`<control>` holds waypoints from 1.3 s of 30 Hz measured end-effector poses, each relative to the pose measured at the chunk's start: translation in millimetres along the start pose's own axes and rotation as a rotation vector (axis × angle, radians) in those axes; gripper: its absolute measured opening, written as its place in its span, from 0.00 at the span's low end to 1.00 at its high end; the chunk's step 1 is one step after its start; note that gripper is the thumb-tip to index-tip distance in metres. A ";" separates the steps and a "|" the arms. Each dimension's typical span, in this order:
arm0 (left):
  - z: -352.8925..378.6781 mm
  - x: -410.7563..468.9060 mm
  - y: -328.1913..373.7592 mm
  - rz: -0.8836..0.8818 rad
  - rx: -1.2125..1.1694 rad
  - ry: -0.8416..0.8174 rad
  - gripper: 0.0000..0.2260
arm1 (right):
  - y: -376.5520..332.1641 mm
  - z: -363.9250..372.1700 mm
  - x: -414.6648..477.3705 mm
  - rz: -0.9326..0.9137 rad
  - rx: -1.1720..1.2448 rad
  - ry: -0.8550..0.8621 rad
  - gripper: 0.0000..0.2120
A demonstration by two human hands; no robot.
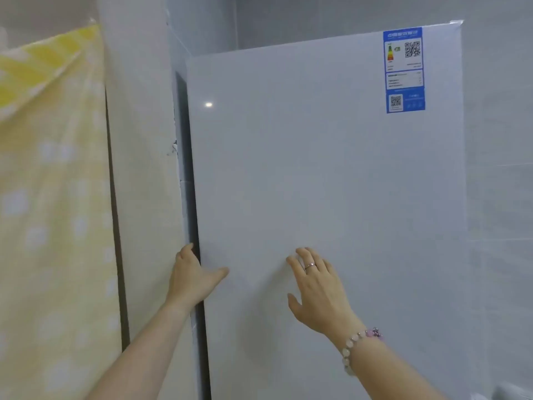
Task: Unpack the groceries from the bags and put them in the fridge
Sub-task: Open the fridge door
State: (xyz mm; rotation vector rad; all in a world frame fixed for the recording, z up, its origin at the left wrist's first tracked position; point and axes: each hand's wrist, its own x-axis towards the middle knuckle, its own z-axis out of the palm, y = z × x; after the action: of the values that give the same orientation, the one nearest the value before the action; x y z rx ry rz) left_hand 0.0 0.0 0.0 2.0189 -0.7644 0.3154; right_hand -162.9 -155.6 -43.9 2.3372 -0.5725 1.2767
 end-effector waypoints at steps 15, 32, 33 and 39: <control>23.5 8.0 -25.2 -0.094 -0.226 -0.148 0.35 | 3.0 33.7 -4.0 -0.016 -0.063 0.002 0.58; -6.9 -52.5 -38.2 0.004 -0.333 0.032 0.22 | 0.5 -3.5 -32.0 -0.020 0.107 -0.023 0.58; -9.2 -59.4 -37.9 0.011 -0.343 0.043 0.20 | 1.0 -7.6 -34.9 -0.021 0.124 -0.027 0.57; -20.0 -91.8 -29.2 -0.019 -0.389 0.108 0.18 | 6.2 -33.1 -45.5 -0.048 0.196 -0.070 0.58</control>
State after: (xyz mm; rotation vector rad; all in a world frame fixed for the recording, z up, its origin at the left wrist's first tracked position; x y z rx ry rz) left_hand -51.2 63.9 -54.7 1.6291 -0.6797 0.2405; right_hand -211.4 -136.0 -65.6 2.5481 -0.4271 1.2844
